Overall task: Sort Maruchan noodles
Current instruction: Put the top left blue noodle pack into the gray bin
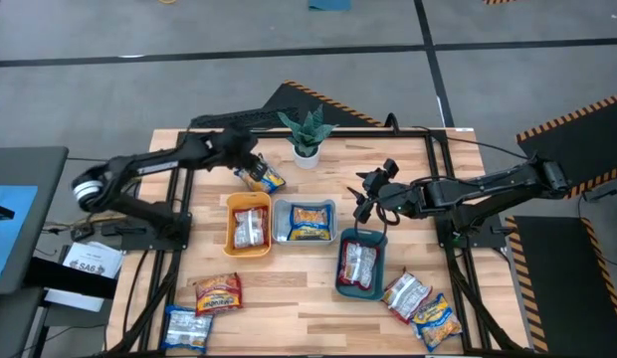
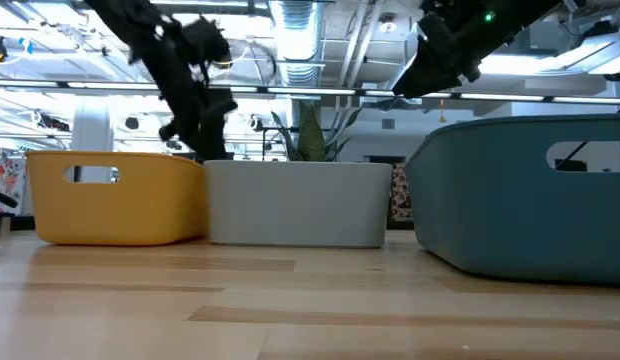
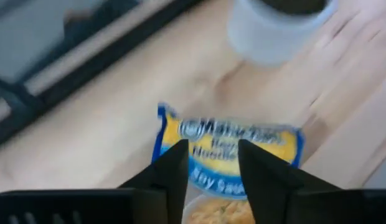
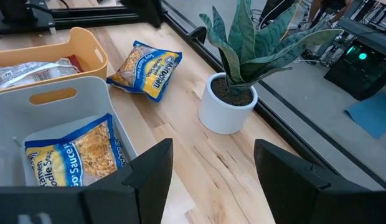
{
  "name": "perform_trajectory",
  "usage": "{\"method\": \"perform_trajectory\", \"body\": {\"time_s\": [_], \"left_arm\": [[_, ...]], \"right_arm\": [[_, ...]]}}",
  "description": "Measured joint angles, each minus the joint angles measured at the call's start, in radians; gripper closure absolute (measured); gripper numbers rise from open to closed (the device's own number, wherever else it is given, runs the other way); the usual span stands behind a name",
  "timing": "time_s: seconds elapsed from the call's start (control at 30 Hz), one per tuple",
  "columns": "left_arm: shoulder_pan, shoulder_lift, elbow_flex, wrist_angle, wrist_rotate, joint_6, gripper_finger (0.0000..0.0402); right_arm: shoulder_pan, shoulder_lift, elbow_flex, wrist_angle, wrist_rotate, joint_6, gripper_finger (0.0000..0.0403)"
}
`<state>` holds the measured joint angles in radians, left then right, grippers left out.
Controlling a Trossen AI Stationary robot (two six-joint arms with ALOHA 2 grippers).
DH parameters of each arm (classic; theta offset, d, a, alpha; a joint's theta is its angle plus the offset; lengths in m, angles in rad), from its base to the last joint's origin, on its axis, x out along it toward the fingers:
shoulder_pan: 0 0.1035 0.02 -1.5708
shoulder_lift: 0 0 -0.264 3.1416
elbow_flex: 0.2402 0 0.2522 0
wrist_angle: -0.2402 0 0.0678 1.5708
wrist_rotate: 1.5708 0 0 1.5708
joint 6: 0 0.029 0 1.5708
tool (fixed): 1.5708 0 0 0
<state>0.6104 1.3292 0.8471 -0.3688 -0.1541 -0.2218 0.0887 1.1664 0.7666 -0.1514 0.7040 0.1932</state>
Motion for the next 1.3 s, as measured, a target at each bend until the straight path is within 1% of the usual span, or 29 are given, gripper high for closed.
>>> {"method": "perform_trajectory", "body": {"time_s": [0.13,0.2,0.33,0.47,0.57,0.8,0.87,0.9,0.97,1.03,1.07,1.17,1.3], "left_arm": [[0.044,0.091,0.0,0.0,0.096,-0.004,0.0244],[0.059,0.125,0.0,0.002,0.116,-0.003,0.0234],[0.073,0.164,0.0,0.011,0.116,-0.006,0.0225],[0.073,0.194,0.0,0.048,0.113,-0.025,0.0225],[0.073,0.236,0.0,0.048,0.092,-0.035,0.0227],[0.074,0.337,0.005,0.095,0.078,0.002,0.023],[0.073,0.348,0.005,0.105,0.05,0.004,0.0244],[0.071,0.35,0.005,0.109,0.033,0.005,0.0258],[0.069,0.35,0.004,0.109,0.016,0.014,0.0304],[0.07,0.348,0.003,0.104,0.005,0.031,0.0366],[0.071,0.345,0.003,0.102,-0.003,0.032,0.0382],[0.07,0.321,-0.001,0.089,-0.033,0.046,0.0397],[0.07,0.228,-0.006,0.066,-0.044,0.061,0.0401]], "right_arm": [[0.0,0.0,0.0,-0.004,0.0,0.0,0.0155],[0.0,0.0,0.0,-0.006,0.0,0.0,0.0155],[0.0,0.0,0.0,-0.009,0.0,0.0,0.0155],[0.0,0.0,0.0,-0.01,0.0,-0.001,0.0155],[0.0,0.0,0.0,-0.011,0.0,0.0,0.0155],[0.0,0.0,0.0,-0.013,0.0,0.001,0.0155],[0.0,0.0,0.0,-0.013,0.0,0.001,0.0155],[0.0,0.0,0.0,-0.013,0.0,0.001,0.0155],[0.0,0.0,0.0,-0.015,0.0,0.001,0.0155],[0.0,0.0,0.0,-0.015,0.0,0.001,0.0155],[0.0,0.0,0.0,-0.017,0.0,0.001,0.0155],[0.0,0.0,0.0,-0.017,0.0,0.001,0.0155],[0.0,0.0,0.0,-0.017,0.0,0.001,0.0155]]}}
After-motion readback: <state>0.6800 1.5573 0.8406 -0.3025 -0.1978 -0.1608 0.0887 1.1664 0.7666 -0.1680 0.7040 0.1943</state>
